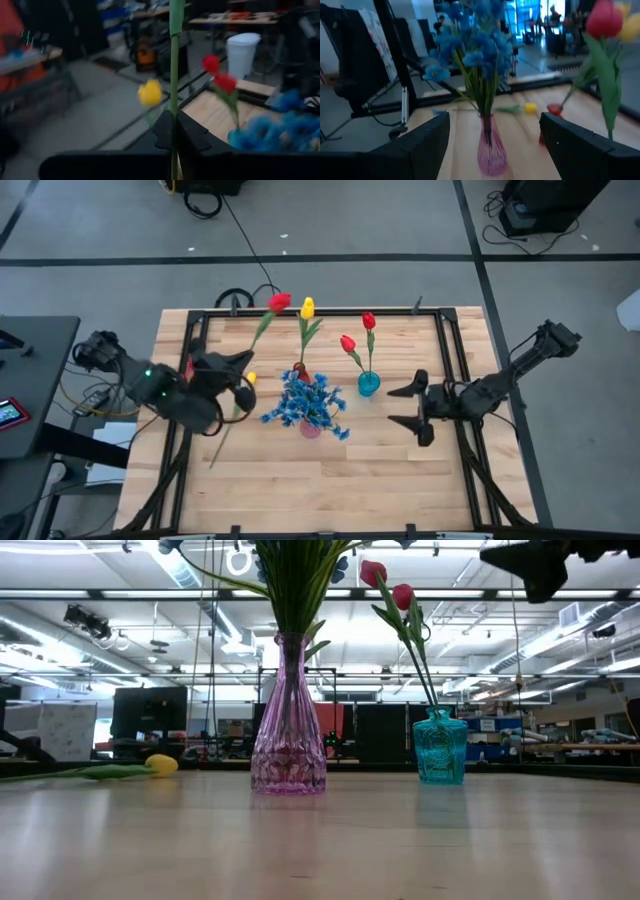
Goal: Sort flowers into vase by color
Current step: Put the red tulip into the blue transparent vase
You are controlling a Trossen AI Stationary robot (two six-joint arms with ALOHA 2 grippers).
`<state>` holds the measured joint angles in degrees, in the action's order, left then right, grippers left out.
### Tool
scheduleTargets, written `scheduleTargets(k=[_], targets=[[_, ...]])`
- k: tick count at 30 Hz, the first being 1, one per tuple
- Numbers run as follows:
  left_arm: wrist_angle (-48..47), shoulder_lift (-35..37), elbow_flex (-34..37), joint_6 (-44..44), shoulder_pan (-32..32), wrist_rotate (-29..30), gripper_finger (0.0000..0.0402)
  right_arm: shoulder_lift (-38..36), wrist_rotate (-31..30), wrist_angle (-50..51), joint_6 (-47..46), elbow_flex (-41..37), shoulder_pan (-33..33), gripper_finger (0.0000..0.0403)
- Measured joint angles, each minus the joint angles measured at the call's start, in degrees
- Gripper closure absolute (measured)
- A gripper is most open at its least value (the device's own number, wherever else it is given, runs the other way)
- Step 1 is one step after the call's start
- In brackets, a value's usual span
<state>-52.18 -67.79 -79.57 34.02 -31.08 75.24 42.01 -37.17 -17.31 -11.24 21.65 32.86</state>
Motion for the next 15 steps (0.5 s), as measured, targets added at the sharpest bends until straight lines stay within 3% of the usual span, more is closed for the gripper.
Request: scheduleTargets(k=[4, 7, 11, 15], targets=[[22.7, -0.2, -0.5, -29.5, 2.6, -6.4, 0.0386, -0.1, 0.4, -8.2, 7.4, 0.0, -0.7, 0.0083], [35.7, -0.2, -0.5, -43.1, 5.9, -14.4, 0.0386, -0.1, 0.5, -15.6, 13.9, 0.0, -2.1, 0.0083], [41.9, -0.1, -0.5, -48.8, 12.7, -25.5, 0.0386, -0.1, 4.8, -21.6, 18.1, 0.6, -5.5, 0.0089], [44.4, -1.3, -0.5, -48.9, 20.1, -36.5, 0.0386, 1.0, 9.9, -16.7, 18.1, 6.0, -9.9, 0.0105]])
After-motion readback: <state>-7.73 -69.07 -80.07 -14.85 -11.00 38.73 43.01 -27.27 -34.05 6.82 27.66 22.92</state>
